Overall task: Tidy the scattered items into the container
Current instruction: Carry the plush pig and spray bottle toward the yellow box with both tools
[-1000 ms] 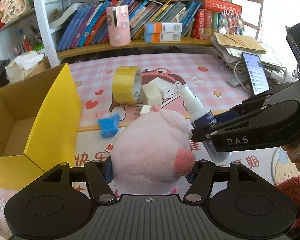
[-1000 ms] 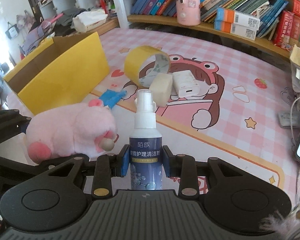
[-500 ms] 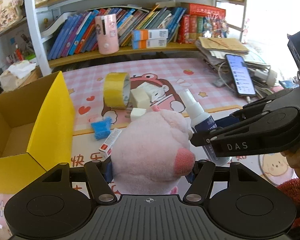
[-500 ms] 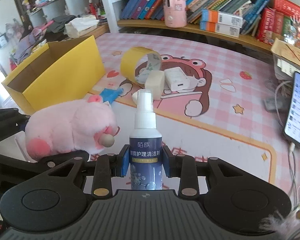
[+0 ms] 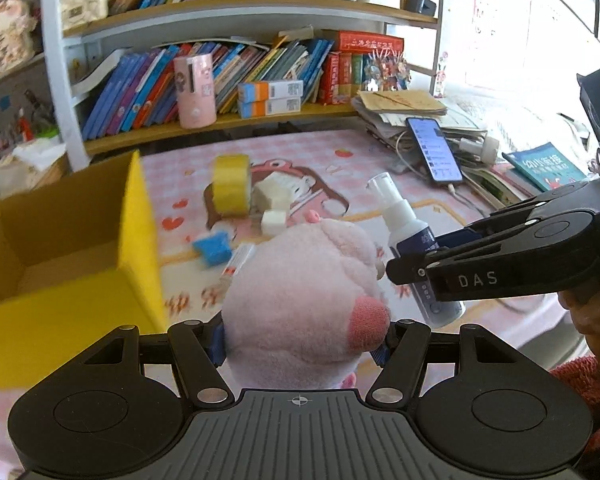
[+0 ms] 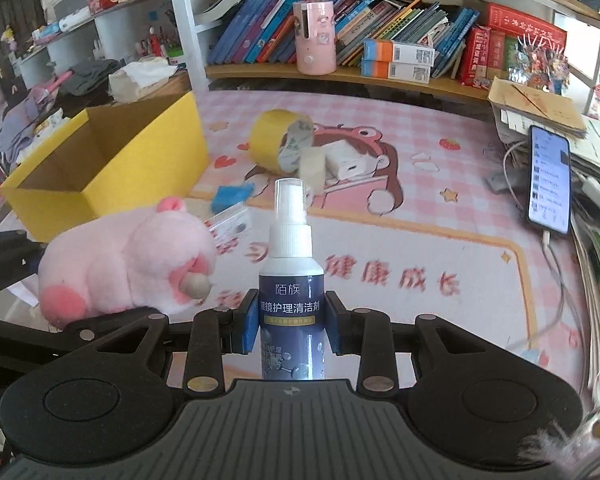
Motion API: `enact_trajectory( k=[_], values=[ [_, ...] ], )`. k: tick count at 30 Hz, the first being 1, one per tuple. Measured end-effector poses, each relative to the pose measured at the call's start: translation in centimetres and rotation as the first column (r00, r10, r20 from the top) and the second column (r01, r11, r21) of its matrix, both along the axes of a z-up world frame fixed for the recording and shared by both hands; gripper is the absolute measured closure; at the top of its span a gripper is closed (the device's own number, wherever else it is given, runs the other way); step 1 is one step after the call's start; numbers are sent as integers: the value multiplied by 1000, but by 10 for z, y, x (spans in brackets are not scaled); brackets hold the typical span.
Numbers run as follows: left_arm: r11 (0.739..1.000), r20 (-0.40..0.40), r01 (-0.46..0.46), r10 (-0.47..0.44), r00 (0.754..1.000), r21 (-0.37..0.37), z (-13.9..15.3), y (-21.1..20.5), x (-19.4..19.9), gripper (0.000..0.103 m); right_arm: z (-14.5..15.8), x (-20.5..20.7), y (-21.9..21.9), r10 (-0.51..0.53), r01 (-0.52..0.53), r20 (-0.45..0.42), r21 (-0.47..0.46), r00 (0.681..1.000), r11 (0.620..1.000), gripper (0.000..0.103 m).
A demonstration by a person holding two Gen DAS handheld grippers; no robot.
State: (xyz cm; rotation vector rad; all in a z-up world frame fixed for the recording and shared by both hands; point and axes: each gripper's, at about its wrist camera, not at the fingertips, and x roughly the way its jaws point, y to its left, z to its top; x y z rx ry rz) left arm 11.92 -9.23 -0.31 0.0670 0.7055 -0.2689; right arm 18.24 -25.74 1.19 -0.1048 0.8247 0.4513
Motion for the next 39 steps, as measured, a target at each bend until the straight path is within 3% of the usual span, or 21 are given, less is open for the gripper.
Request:
enact_trajectory(
  k=[6,14,39],
  values=[
    [1000,9,-14,14,1000,-22,3,39,-34,39,-2,-48,35,15,-15,8,-15,1000,1000,72],
    [1000,13,0,-1,1000,5,6,74,-73,39,-4,-90,72,1,-2,8,21,1000,1000,72],
    [975,-6,-223,223,975,-3,6,156,-136,39,-3,-133,162,231,-230,-5,39,973,972,72]
  ],
)
